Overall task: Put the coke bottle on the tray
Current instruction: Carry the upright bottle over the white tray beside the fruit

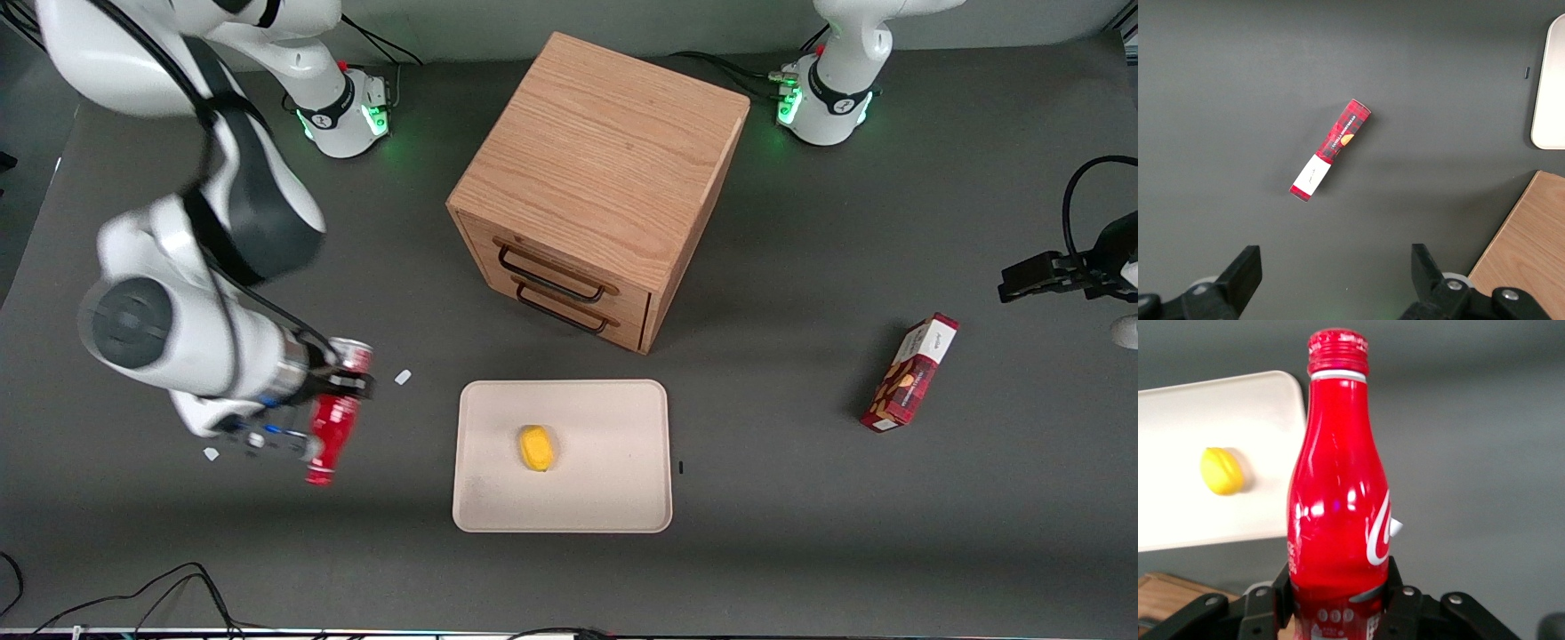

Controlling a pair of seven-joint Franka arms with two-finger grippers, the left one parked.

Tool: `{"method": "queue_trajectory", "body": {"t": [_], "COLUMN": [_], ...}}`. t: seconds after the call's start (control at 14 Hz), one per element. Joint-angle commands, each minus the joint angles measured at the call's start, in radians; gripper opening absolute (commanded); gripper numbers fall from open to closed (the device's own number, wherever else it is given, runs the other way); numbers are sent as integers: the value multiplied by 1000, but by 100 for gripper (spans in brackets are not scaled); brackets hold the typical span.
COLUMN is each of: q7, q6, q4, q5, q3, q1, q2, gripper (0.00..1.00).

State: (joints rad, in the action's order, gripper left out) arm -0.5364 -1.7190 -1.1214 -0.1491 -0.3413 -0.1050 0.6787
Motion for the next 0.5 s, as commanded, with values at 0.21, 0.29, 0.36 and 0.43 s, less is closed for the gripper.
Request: {"method": "queue_trajectory", "body": {"t": [0.21,0.29,0.36,0.43], "q7": [1,1,4,10], "q6": [-239,-264,-277,-327], "q4": [83,80,81,78], "q5": [3,5,3,2], "q3": [198,200,200,202], "q1": [-234,-236,-248,-249], "q2": [189,215,240,271], "gripper": [0,0,0,0]}}
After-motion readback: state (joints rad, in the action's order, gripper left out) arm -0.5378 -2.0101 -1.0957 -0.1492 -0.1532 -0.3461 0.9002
